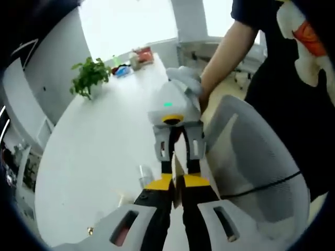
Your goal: Arrange the skincare products in the storage area until every visible bottle or jar stands upright without overlapping.
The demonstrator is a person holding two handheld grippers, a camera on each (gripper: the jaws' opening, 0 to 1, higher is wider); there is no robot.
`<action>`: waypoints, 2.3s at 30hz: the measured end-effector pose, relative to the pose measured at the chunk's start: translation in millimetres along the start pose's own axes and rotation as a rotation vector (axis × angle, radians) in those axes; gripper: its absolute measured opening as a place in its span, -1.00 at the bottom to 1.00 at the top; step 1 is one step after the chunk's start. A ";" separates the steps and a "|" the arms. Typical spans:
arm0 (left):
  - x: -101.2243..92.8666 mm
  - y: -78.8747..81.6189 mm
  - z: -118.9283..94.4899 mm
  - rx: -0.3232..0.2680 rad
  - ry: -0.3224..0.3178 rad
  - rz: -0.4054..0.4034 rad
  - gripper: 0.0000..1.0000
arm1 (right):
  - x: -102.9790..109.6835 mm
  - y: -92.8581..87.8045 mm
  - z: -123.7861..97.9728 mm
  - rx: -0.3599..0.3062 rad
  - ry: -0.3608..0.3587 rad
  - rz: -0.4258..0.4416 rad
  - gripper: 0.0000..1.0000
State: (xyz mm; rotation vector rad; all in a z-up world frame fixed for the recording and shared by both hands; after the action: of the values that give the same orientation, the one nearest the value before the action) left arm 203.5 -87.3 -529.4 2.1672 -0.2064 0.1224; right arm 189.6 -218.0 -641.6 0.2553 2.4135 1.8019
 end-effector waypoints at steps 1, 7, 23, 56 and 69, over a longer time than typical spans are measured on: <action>3.5 0.3 1.1 0.000 -0.005 0.003 -0.80 | -3.1 -0.2 -0.5 0.001 -0.002 0.000 -0.66; 29.3 -0.2 6.9 0.001 -0.028 0.017 -0.80 | -27.8 -0.8 -1.4 0.001 -0.019 -0.010 -0.66; 89.5 -8.1 13.4 -0.012 -0.030 0.006 -0.80 | -87.9 2.2 3.0 0.006 -0.046 -0.029 -0.66; 128.5 -27.9 13.9 0.013 0.006 -0.026 -0.76 | -129.6 5.8 12.3 0.011 0.042 -0.021 -0.65; 123.6 -31.9 16.5 0.032 0.006 -0.055 -0.73 | -130.1 6.2 12.3 0.007 0.094 -0.007 -0.65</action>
State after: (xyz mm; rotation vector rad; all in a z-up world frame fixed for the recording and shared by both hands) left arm 331.1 -95.7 -544.0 2.2024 -0.1429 0.1013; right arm 319.7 -231.4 -639.9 0.1672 2.4803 1.8423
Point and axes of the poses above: the point that each gripper's makers call its tool centre point, and the gripper's own axes: z roughly forward along the fingers, x roughly to its left, y roughly out of its top, the point moved 10 cm from there along -z, roughly backward along the fingers, and after that the axes turned 11 degrees about -x, right-handed, at the moved point
